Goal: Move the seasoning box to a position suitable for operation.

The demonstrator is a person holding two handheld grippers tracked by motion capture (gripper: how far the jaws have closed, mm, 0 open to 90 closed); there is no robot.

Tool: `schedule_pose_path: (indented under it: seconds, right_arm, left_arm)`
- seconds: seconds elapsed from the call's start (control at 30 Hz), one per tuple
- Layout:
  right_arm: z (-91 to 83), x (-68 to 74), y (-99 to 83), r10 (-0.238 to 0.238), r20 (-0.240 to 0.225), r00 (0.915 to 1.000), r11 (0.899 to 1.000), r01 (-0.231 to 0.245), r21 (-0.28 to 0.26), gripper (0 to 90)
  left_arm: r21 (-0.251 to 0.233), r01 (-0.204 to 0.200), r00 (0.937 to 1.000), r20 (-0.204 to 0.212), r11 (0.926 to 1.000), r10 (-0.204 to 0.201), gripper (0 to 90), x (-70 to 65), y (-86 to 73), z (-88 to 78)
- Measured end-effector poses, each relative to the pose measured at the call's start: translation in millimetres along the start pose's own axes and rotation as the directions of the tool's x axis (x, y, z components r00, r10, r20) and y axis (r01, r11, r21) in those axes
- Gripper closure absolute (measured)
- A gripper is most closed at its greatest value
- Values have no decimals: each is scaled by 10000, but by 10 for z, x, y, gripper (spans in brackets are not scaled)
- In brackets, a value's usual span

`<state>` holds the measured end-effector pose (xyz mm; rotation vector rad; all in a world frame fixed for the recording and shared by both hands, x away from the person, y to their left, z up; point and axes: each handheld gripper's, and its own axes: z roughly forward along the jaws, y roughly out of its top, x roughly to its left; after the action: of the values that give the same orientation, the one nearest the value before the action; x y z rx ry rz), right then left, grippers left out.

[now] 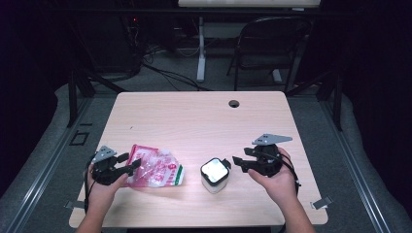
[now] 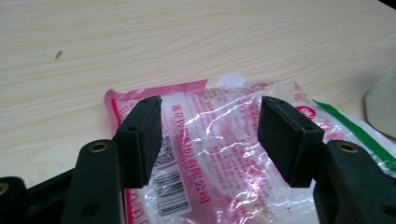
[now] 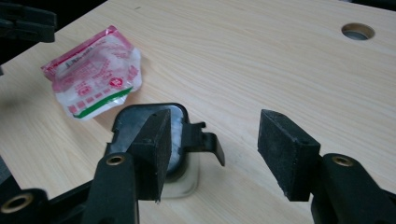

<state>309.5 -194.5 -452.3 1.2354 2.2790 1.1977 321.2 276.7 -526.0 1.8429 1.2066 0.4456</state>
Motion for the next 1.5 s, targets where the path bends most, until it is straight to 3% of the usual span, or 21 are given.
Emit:
schedule_pose_path:
  seconds: [0.3, 0.53, 0.73, 0.87, 1.2, 1.5]
  right_arm:
    - [-37, -214, -277, 574, 488, 9972, 9982, -583, 164, 444]
    - [-48, -345, -499, 1102, 840, 9904, 9936, -1119, 165, 443]
    - [33, -475, -733, 1460, 1347, 9801, 9861, -1552, 597, 443]
    - [45, -555, -851, 1668, 1602, 9729, 9846, -1731, 261, 443]
    - [99, -693, -1007, 2149, 1946, 9571, 9751, -2213, 117, 444]
    - [154, -788, -1137, 2224, 2073, 9527, 9727, -2314, 198, 448]
  left_arm:
    - [78, 500, 9980, -394, 9987, -496, 400, 151, -82, 0]
    - [314, 662, 9964, -550, 9973, -644, 400, 223, -127, 26]
    - [424, 772, 9955, -586, 9961, -747, 400, 258, -147, 44]
    - [480, 807, 9949, -652, 9956, -775, 400, 275, -167, 66]
    - [877, 973, 9918, -910, 9914, -893, 399, 359, -228, 131]
    - [1069, 917, 9902, -1150, 9900, -793, 397, 409, -258, 173]
